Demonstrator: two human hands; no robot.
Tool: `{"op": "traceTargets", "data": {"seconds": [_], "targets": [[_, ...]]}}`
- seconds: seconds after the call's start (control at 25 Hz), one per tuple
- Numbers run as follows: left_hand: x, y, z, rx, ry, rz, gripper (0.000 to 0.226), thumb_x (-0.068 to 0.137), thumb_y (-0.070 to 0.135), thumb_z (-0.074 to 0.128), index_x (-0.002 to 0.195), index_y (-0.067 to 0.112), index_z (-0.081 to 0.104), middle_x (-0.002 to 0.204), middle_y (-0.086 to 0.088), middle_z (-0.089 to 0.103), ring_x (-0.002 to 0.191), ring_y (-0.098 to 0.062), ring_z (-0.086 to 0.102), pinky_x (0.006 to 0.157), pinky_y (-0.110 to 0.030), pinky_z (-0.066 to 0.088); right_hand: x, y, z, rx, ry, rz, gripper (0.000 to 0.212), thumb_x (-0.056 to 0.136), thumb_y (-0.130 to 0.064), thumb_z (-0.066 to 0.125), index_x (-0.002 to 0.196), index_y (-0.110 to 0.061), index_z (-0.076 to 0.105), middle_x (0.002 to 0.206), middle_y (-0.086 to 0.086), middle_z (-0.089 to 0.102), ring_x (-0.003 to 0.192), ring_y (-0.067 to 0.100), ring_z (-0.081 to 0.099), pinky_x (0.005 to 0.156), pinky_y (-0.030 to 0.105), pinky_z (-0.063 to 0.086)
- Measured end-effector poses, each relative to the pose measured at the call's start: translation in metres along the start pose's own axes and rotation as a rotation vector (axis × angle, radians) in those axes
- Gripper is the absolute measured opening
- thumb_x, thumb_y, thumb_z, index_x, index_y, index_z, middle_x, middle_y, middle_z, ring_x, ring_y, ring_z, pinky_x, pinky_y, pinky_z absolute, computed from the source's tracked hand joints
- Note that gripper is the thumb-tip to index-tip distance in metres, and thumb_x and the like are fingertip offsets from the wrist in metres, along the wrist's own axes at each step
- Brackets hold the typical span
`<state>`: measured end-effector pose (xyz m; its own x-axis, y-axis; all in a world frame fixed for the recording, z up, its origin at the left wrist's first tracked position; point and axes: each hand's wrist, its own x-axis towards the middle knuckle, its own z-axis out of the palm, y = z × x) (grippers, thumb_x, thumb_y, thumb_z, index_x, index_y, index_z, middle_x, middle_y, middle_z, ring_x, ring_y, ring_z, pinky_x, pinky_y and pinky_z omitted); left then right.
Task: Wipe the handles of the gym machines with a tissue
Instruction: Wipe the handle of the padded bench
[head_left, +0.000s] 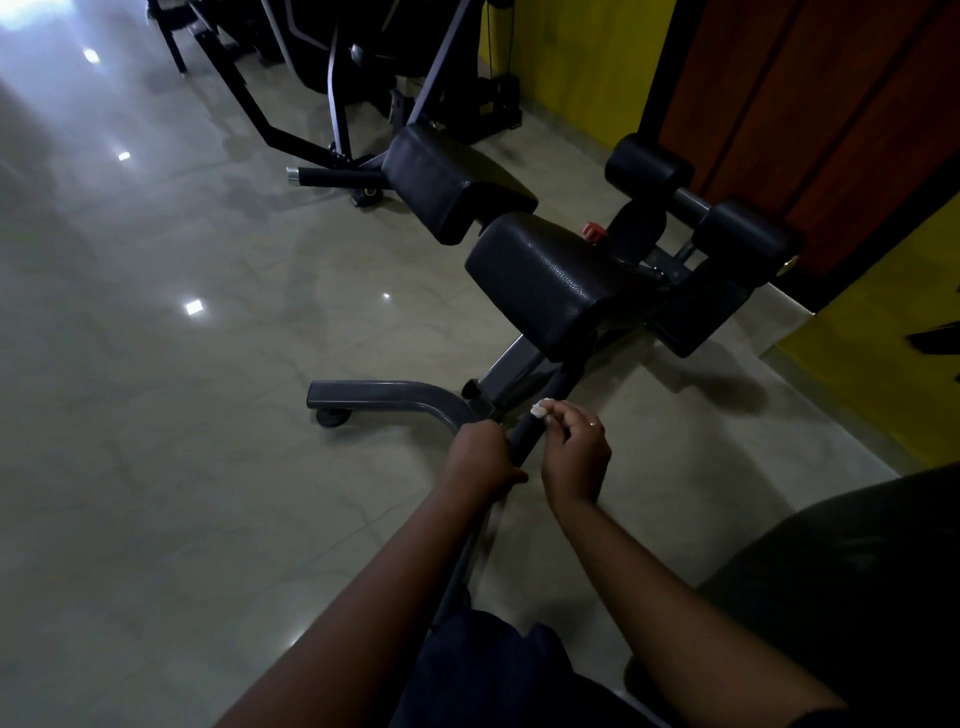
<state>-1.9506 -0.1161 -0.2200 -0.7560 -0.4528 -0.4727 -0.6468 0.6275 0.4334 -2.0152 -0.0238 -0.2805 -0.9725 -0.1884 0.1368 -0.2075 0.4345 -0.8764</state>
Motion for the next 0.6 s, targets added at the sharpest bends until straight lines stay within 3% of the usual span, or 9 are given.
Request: {"op": "traceTargets", "data": {"seconds": [0.08,0.2,0.24,0.4,0.52,0.6], "targets": [[0.001,-0.004,-0.001,-0.04,0.014,-0.023,0.029,0.076,0.029,0.079,0.095,0.007,0.073,0.088,-0.006,0.072,0.078,-0.017,0.066,0.059,-0.022,0.042,-0.011,0.004,-0.004,-0.083,-0.071,-0.199,0.022,0.087,-0.014,0.054,0.098,-0.013,0.074,0.1,0.003,0.068,0.094,0.019,0.059,0.086,0.024,0.045],[0.003,-0.01,-0.007,-0.139,-0.01,-0.055,0.027,0.074,0.028,0.082,0.093,0.011,0.075,0.084,-0.006,0.072,0.066,-0.01,0.059,0.056,-0.019,0.045,-0.025,0.006,-0.018,-0.147,-0.195,-0.585,0.031,0.087,-0.018,0.047,0.099,-0.009,0.073,0.099,0.004,0.069,0.092,0.018,0.048,0.086,0.016,0.039],[0.004,-0.011,-0.007,-0.151,-0.023,-0.059,0.028,0.074,0.028,0.083,0.095,0.011,0.076,0.085,-0.007,0.073,0.066,-0.01,0.058,0.059,-0.023,0.049,-0.014,0.009,-0.018,-0.18,-0.199,-0.629,0.031,0.087,-0.017,0.045,0.097,-0.008,0.074,0.098,0.004,0.069,0.091,0.019,0.047,0.085,0.018,0.041],[0.003,-0.01,-0.006,-0.164,-0.021,-0.063,0.03,0.074,0.026,0.082,0.099,0.009,0.075,0.088,-0.008,0.073,0.071,-0.015,0.062,0.068,-0.029,0.053,0.034,0.006,-0.009,-0.254,-0.221,-0.428,0.037,0.082,-0.022,0.038,0.089,-0.013,0.074,0.094,0.003,0.07,0.097,0.028,0.058,0.082,0.037,0.053],[0.002,-0.009,-0.004,-0.175,-0.009,-0.079,0.031,0.076,0.024,0.081,0.101,0.007,0.074,0.095,-0.01,0.073,0.088,-0.022,0.069,0.069,-0.027,0.051,0.016,0.007,-0.015,-0.213,-0.42,-0.783,0.032,0.084,-0.011,0.042,0.091,-0.006,0.072,0.094,0.009,0.069,0.098,0.027,0.062,0.089,0.033,0.051],[0.001,-0.009,-0.003,-0.169,0.003,-0.079,0.032,0.075,0.024,0.082,0.101,0.007,0.074,0.095,-0.009,0.073,0.091,-0.021,0.069,0.074,-0.027,0.052,0.021,0.014,-0.021,-0.2,-0.458,-0.864,0.032,0.085,-0.008,0.041,0.095,-0.005,0.072,0.099,0.011,0.07,0.104,0.025,0.061,0.092,0.028,0.047]]}}
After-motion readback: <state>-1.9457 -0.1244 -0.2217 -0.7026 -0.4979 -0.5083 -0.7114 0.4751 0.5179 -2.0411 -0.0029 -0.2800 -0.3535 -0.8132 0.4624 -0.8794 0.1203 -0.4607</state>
